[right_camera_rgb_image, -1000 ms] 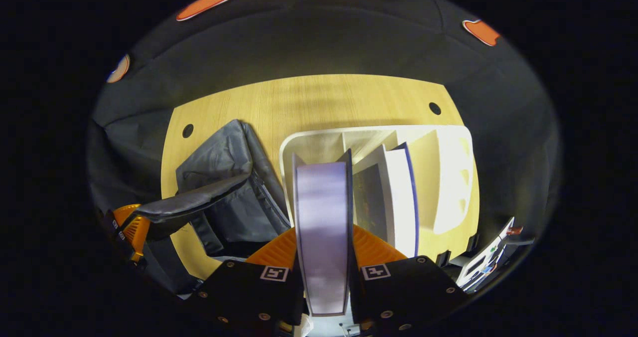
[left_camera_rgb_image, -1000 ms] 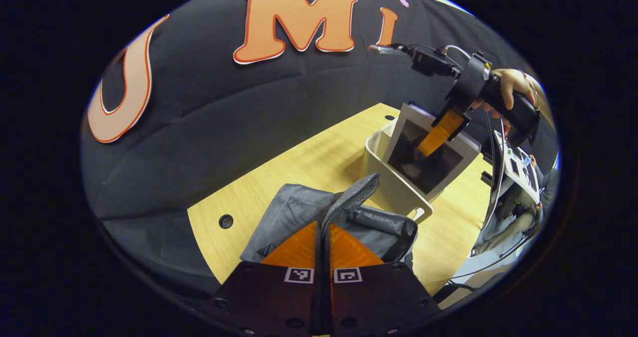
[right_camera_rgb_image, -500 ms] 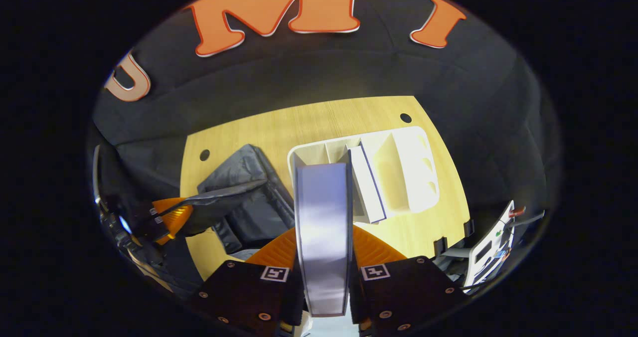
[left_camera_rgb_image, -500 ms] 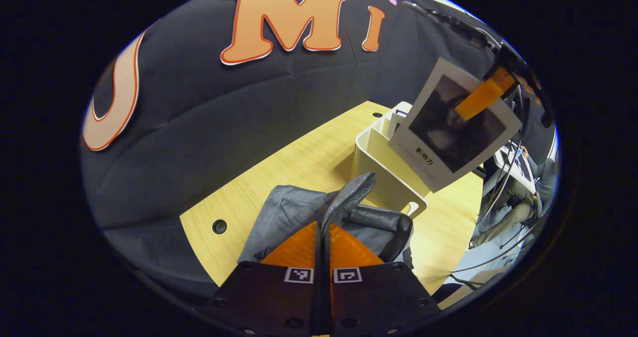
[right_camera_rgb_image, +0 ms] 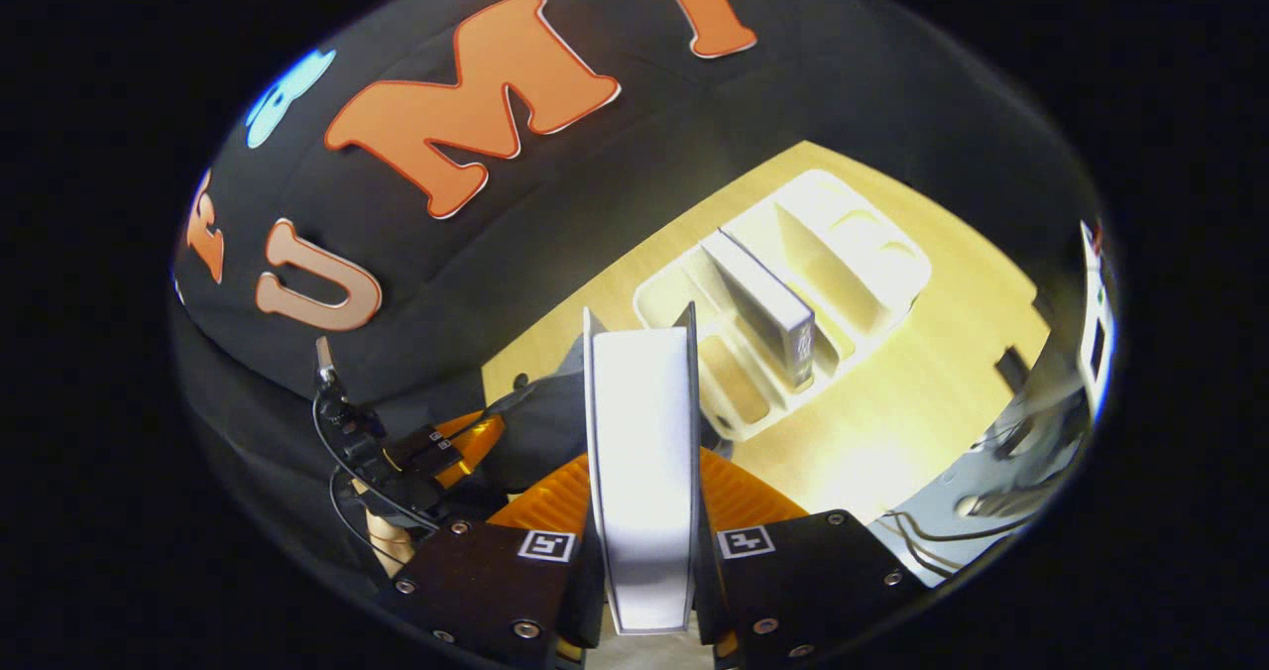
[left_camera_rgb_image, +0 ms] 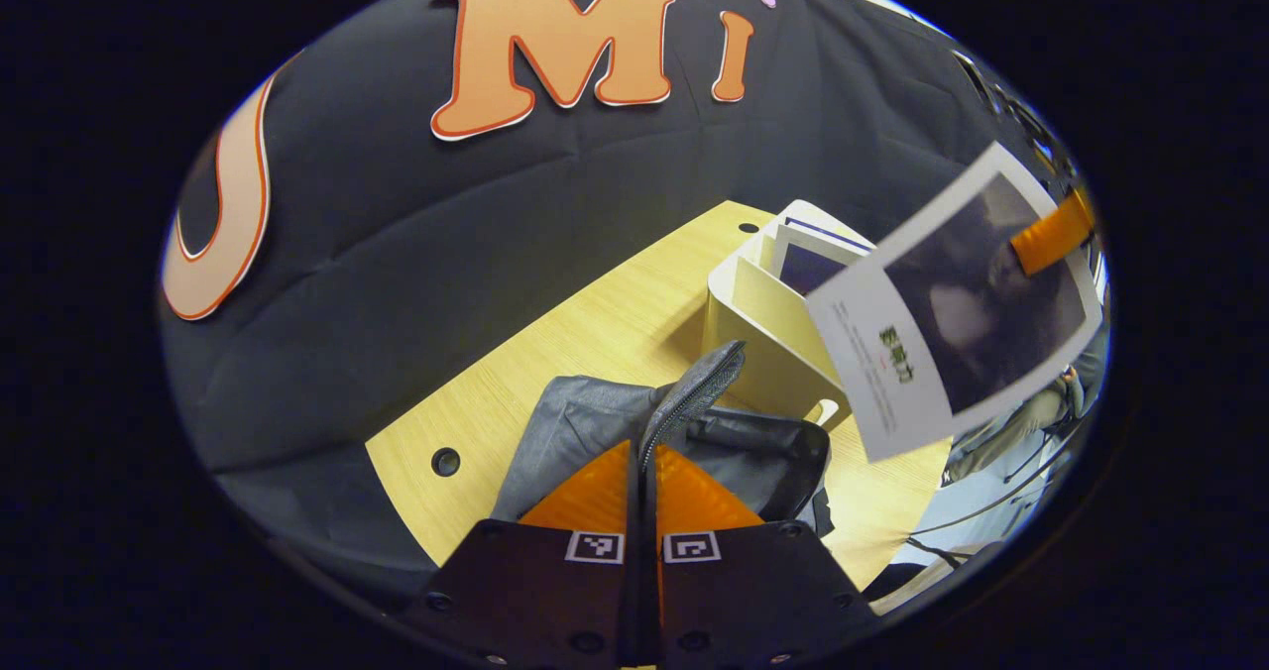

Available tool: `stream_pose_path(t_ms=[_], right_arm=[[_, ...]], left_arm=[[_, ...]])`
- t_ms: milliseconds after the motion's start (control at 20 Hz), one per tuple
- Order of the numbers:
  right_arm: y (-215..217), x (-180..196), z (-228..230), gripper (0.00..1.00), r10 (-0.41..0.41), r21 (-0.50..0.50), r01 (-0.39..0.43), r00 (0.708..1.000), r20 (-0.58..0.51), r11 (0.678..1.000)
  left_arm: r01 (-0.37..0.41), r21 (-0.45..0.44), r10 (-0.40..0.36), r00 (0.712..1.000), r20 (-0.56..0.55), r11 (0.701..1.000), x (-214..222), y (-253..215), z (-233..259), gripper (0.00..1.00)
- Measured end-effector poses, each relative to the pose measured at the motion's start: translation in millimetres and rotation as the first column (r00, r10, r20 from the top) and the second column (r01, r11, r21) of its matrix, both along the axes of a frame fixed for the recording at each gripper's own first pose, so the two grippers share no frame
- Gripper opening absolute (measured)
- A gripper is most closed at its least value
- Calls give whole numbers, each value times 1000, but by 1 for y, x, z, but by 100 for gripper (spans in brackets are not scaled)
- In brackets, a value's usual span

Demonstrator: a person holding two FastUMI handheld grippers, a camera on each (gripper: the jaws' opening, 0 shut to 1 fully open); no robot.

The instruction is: Open the schoolbag, grab two books from the bookshelf and put them into the schoolbag.

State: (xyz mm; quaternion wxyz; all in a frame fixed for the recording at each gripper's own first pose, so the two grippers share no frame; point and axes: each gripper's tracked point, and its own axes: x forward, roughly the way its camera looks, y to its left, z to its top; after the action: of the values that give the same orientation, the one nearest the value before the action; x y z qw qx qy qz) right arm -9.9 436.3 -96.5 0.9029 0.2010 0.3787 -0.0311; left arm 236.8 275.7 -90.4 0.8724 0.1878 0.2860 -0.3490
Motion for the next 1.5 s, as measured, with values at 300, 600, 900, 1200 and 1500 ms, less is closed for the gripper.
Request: stream_pose_path(t_ms=[300,600,900,1200,1500], right_arm=[[12,1,-65,37,-143,358,110,987,68,927],[15,22,-131,37,-262,528,203,964,39,825],[33,67,-180,37,-316,599,225,947,50,768],[53,104,-201,37,-356,601,254,933,54,758],[85,137,-223,37,-364,591,267,930,48,761]], left_arm=[[-9,3,9,1000,30,1000,-2,0,13,1],[-11,16,11,1000,23,1000,-5,-7,15,1],[0,33,-1,999,35,999,-13,-19,24,1],[8,33,-10,999,44,999,-17,-23,27,0],[29,54,-32,998,58,998,-21,-30,23,0]])
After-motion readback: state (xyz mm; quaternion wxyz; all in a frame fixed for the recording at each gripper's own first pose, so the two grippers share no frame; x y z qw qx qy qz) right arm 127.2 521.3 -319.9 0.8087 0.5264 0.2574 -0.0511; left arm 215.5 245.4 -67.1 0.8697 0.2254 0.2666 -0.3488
